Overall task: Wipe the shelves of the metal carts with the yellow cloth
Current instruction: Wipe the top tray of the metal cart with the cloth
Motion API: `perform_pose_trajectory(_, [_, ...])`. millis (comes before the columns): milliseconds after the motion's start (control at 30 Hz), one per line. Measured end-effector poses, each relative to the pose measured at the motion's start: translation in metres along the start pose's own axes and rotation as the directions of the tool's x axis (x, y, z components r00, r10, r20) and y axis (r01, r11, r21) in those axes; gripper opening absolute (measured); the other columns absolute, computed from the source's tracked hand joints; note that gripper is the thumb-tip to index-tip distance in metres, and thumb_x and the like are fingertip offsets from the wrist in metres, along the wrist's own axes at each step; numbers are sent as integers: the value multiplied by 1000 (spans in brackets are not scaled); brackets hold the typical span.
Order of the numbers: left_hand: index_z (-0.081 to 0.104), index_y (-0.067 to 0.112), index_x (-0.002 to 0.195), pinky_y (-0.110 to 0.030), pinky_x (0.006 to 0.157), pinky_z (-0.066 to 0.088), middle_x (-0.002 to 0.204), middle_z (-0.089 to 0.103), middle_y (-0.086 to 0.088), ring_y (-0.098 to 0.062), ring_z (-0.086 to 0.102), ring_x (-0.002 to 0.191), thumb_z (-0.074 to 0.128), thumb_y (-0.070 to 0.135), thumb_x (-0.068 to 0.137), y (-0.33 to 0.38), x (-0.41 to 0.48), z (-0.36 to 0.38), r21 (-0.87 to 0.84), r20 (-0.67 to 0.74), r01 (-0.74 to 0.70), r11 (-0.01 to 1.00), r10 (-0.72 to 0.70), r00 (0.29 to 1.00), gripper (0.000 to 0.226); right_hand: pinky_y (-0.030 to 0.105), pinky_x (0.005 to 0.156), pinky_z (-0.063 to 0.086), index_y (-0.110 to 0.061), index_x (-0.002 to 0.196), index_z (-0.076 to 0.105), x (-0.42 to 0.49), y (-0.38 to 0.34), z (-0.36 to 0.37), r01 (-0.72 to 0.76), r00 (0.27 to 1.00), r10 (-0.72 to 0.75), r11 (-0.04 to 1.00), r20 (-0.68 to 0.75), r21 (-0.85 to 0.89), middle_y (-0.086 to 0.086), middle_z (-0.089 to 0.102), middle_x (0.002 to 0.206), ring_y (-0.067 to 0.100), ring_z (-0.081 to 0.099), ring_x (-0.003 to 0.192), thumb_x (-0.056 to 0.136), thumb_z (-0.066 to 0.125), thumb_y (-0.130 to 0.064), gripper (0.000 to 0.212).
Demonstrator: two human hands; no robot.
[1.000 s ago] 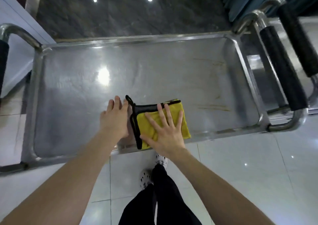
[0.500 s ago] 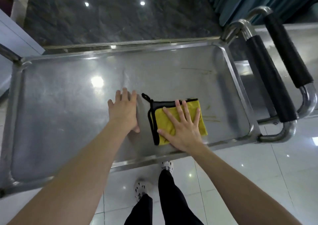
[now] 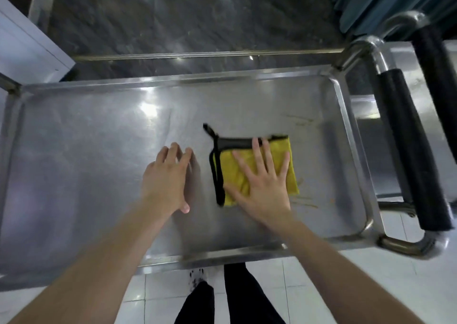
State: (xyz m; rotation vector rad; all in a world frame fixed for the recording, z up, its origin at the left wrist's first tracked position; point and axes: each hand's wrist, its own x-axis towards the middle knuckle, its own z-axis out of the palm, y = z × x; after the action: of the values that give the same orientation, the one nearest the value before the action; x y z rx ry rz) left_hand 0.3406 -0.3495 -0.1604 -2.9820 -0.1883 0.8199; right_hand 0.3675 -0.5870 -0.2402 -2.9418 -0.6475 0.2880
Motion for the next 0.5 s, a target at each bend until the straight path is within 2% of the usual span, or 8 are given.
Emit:
perform_pose_trajectory(100, [6,27,169,-43,116,44,174,7,-8,-32,15,162,103,62,47,1,1,3,-11,14,7,1000,-7,1000,159,78,122,0,-48,169,12,-31,1,4,-4,999,5,999,52,-36,8,-12,179,32,-16,164,95,29,-90,87])
perform_pose_trajectory(200, [5,27,169,-43,117,43,174,6,-8,-31,14,162,102,63,47,1,3,2,-16,15,4,1000,-4,1000,160,79,120,-1,-49,168,12,69,8,-3,-5,1000,5,999,1,-43,8,-7,180,30,-15,164,90,23,-95,91])
perform_pose_trajectory(267, [6,28,169,-43,116,45,174,6,-7,-31,14,162,102,63,47,0,3,3,-26,10,-3,1000,3,1000,159,79,118,-6,-49,168,4,157,15,-21,-53,998,53,999,31,-12,6,-12,179,29,-19,164,87,15,-98,96])
perform_pose_trajectory(333, [4,29,169,-43,117,45,175,4,-6,-31,12,164,102,63,47,0,4,5,-25,11,6,1000,-6,1000,160,79,117,-9,-48,168,0,209,19,-30,-86,995,88,996,37,-34,5,-18,178,31,-23,162,84,10,-100,99])
perform_pose_trajectory(400, [4,30,169,-45,116,46,175,4,-5,-31,12,164,103,62,46,1,4,5,-20,10,13,1000,-13,1000,161,79,118,-8,-48,169,3,211,19,-26,-83,996,84,995,22,-54,6,-18,178,31,-24,162,86,8,-98,97])
perform_pose_trajectory(500, [9,29,169,-46,112,49,174,9,-5,-30,16,162,105,60,43,3,2,2,-24,11,16,1000,-16,1000,160,79,120,-3,-46,169,14,131,17,-10,-33,999,33,999,-27,-23,7,-11,179,30,-18,164,92,18,-93,90])
